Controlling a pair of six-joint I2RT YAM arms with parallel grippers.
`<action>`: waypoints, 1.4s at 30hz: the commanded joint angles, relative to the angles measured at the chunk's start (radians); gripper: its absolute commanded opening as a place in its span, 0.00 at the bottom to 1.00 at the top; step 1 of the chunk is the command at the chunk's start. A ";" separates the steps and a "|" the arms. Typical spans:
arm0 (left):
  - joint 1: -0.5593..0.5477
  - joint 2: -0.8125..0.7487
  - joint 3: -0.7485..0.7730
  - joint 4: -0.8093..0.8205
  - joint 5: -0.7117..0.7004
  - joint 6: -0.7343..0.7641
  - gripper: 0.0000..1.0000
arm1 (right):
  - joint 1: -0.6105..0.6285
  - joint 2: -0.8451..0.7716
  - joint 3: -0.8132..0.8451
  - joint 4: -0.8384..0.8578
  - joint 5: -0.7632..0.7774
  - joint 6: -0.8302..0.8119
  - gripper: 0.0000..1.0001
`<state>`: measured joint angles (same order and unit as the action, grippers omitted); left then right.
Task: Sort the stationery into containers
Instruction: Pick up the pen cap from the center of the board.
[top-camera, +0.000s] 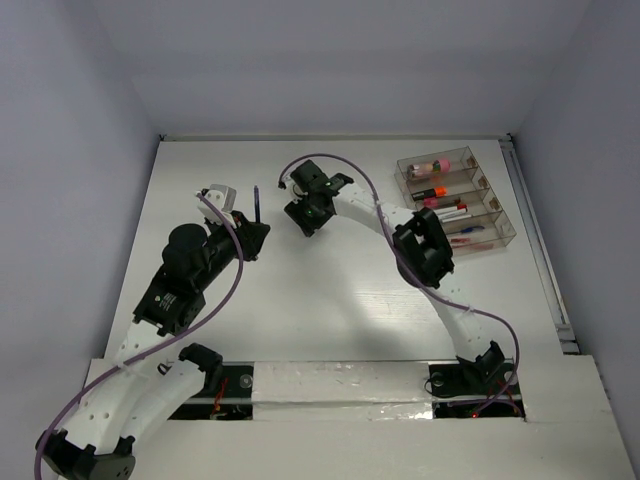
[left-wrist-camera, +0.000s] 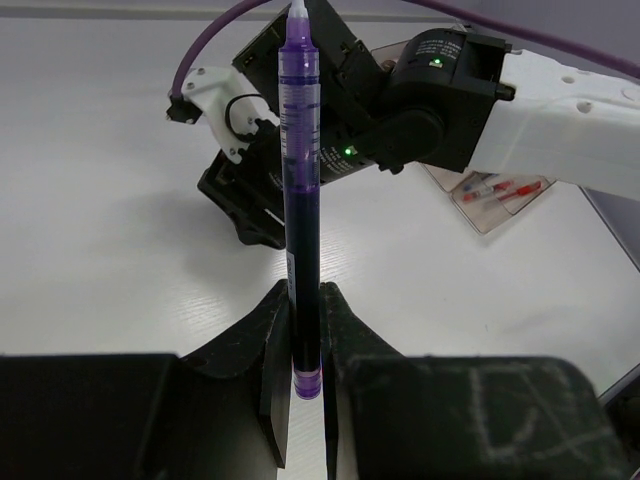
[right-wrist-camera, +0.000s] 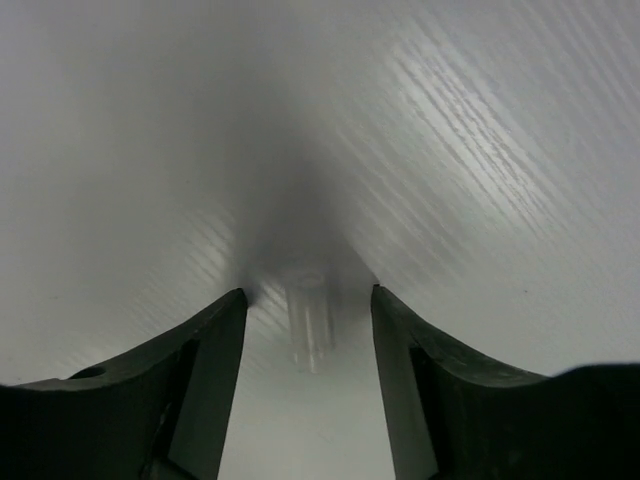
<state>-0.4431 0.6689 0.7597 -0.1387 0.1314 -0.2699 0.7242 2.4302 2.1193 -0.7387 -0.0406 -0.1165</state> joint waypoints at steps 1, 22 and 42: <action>0.004 -0.011 -0.007 0.047 0.016 0.011 0.00 | 0.040 0.047 0.054 -0.077 0.066 -0.040 0.56; 0.023 -0.002 -0.007 0.050 0.017 0.012 0.00 | 0.060 0.024 -0.025 -0.100 0.102 -0.014 0.51; 0.032 0.004 -0.008 0.048 0.007 0.014 0.00 | -0.038 -0.201 -0.261 0.230 -0.155 0.268 0.00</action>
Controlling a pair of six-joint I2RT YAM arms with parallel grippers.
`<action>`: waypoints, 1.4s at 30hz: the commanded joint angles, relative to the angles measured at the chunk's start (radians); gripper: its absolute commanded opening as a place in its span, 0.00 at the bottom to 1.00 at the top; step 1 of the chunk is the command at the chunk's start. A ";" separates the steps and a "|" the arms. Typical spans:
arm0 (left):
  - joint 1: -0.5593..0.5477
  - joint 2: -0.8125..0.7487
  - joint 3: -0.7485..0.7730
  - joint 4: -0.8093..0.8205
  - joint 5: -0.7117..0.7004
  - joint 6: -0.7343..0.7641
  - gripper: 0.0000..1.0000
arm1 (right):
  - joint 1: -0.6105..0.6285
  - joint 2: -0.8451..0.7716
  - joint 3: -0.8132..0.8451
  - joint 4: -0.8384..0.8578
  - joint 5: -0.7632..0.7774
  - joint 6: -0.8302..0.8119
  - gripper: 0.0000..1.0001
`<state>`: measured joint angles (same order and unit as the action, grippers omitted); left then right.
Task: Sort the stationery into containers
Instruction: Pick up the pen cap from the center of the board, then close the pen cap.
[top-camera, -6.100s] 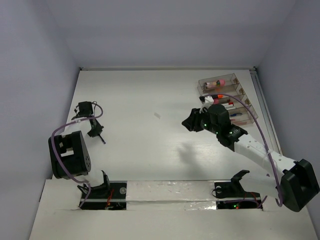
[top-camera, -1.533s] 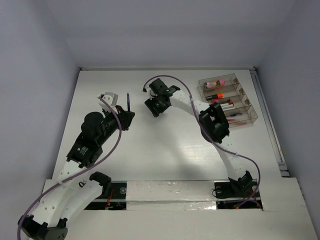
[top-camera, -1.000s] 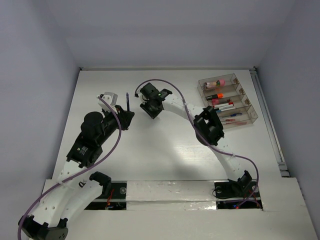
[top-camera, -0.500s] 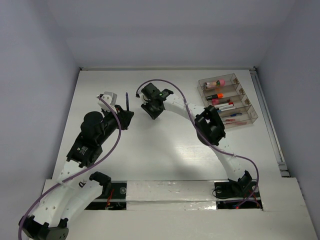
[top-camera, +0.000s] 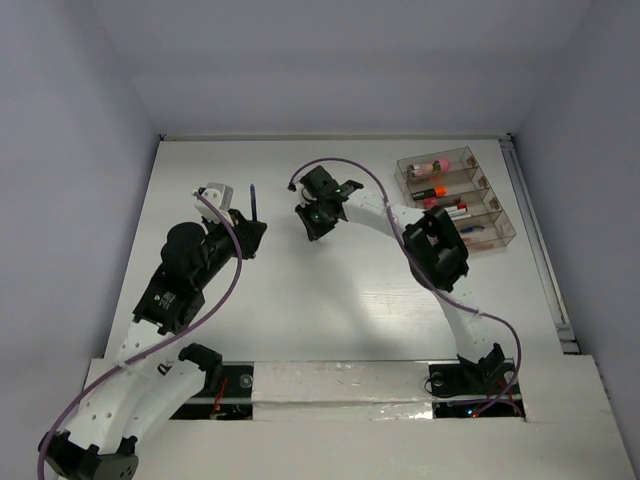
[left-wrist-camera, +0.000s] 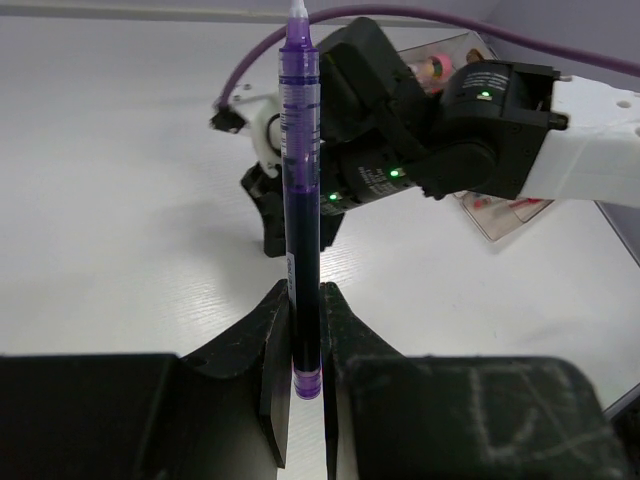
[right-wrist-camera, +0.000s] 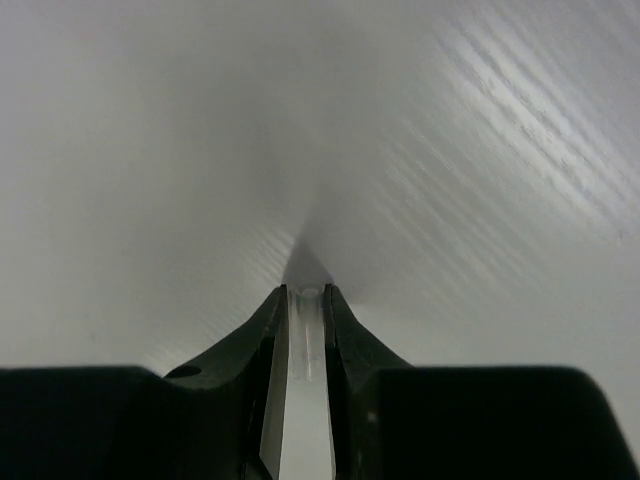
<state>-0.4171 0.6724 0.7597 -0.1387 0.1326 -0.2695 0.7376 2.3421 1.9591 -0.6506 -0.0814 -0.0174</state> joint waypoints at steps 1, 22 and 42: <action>0.006 0.001 -0.008 0.048 0.005 0.013 0.00 | -0.052 -0.151 -0.145 0.204 -0.170 0.207 0.00; 0.006 -0.002 -0.020 0.090 0.114 0.006 0.00 | -0.083 -0.768 -0.762 1.118 -0.382 0.797 0.00; 0.006 0.101 -0.063 0.249 0.559 -0.065 0.00 | -0.014 -0.938 -0.986 1.617 -0.172 0.685 0.00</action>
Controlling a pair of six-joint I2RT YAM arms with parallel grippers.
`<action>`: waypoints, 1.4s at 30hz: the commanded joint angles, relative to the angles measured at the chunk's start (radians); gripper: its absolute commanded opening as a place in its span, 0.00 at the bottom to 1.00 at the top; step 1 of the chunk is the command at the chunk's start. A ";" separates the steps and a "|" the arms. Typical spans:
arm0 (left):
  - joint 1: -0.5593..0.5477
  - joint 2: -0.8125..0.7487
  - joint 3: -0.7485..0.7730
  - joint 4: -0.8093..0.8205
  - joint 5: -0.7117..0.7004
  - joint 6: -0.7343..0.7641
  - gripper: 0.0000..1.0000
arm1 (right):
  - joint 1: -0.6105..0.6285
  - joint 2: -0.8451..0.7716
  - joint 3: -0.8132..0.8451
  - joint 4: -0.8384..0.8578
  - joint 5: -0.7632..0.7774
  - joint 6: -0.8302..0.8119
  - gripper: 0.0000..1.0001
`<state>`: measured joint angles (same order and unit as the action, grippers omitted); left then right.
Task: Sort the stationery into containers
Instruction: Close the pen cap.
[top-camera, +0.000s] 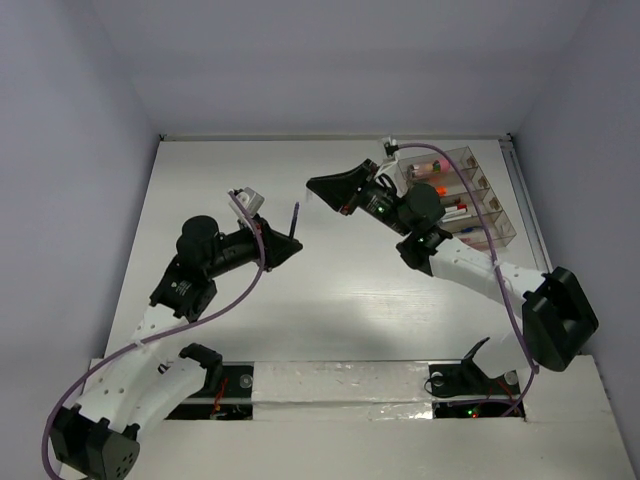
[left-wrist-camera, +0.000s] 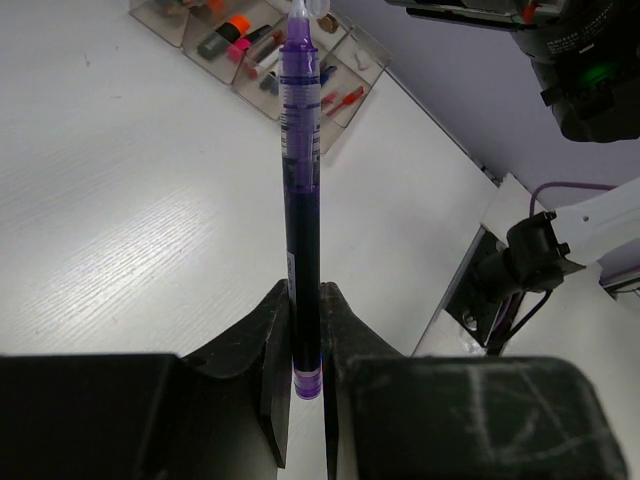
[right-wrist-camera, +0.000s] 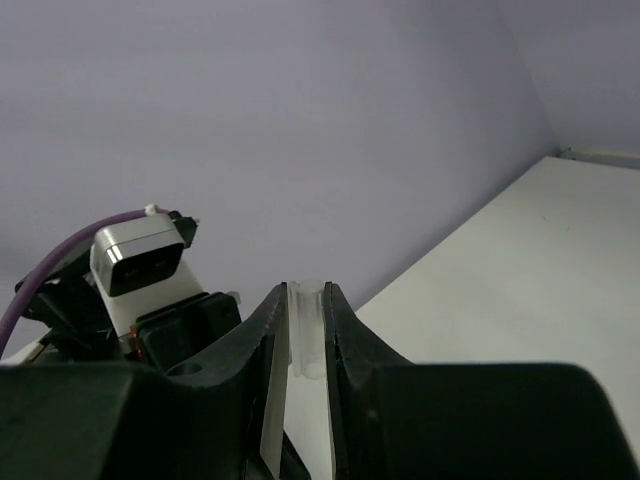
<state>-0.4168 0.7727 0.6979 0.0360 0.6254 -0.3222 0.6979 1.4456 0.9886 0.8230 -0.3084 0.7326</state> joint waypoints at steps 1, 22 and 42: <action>0.006 0.002 -0.001 0.076 0.069 -0.014 0.00 | 0.026 -0.042 -0.018 0.148 0.057 -0.068 0.00; 0.006 0.027 -0.001 0.085 0.089 -0.020 0.00 | 0.066 -0.010 0.013 0.194 0.058 -0.084 0.00; -0.004 0.007 -0.001 0.082 0.059 -0.015 0.00 | 0.066 0.025 0.021 0.206 0.054 -0.059 0.00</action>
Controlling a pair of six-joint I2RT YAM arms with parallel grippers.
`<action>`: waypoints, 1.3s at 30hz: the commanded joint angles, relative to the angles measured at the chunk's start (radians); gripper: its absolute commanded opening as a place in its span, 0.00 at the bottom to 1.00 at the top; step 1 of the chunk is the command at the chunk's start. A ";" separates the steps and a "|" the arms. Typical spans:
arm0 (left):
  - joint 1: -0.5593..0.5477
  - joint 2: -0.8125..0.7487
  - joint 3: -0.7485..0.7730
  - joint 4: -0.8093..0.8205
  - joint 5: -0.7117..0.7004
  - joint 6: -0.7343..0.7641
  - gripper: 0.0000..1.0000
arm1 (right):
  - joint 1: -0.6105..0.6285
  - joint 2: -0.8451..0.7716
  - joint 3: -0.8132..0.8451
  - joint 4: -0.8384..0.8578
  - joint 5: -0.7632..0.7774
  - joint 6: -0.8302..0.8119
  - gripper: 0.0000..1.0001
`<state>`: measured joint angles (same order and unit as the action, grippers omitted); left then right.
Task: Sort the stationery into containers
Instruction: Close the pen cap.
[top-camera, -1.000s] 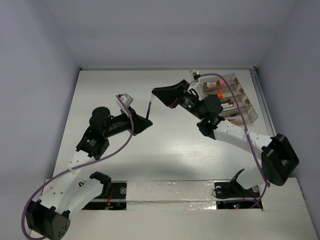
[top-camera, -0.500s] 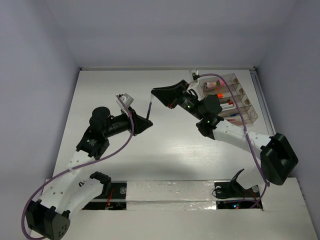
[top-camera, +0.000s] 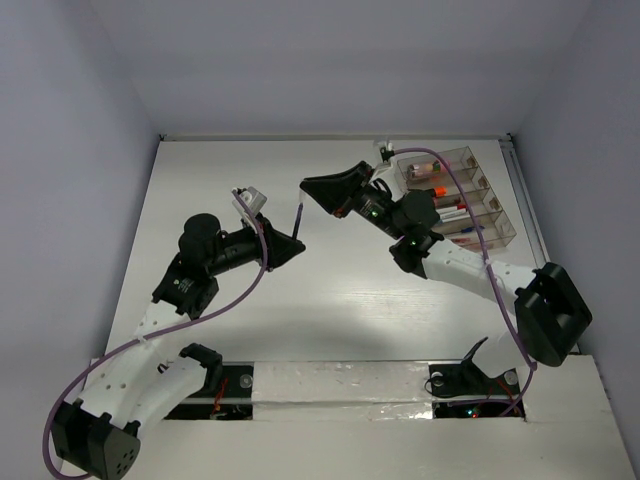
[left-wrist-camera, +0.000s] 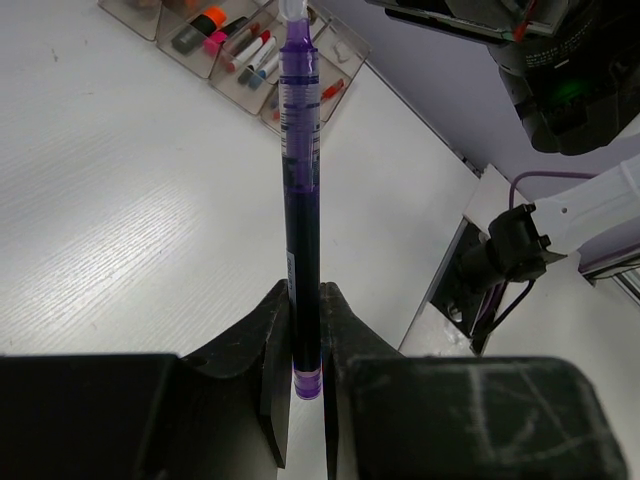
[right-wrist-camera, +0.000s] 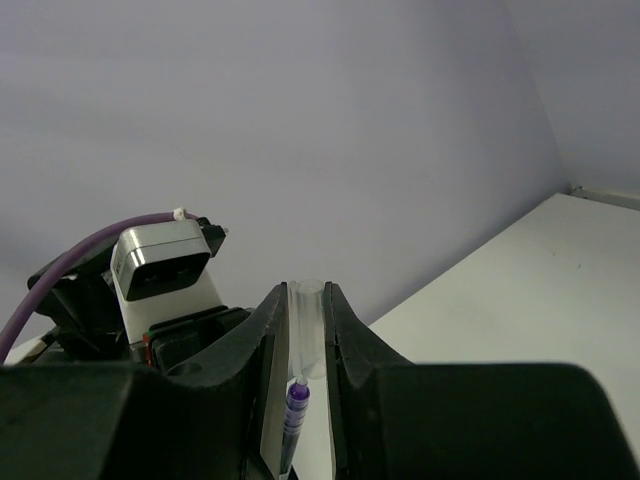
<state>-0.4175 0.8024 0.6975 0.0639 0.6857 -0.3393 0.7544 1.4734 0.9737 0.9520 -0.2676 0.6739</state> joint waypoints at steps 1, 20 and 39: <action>-0.003 -0.026 -0.001 0.056 -0.005 0.000 0.00 | 0.019 -0.001 0.033 0.082 0.013 0.006 0.00; -0.003 -0.111 -0.001 0.047 -0.144 0.022 0.00 | 0.088 0.050 -0.027 0.163 -0.016 0.200 0.00; -0.003 -0.126 0.019 0.039 -0.167 0.039 0.00 | 0.146 0.057 -0.044 -0.185 -0.039 0.127 0.00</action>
<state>-0.4244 0.6952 0.6937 -0.0753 0.5537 -0.3157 0.8509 1.5124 0.9504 0.9333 -0.1898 0.8337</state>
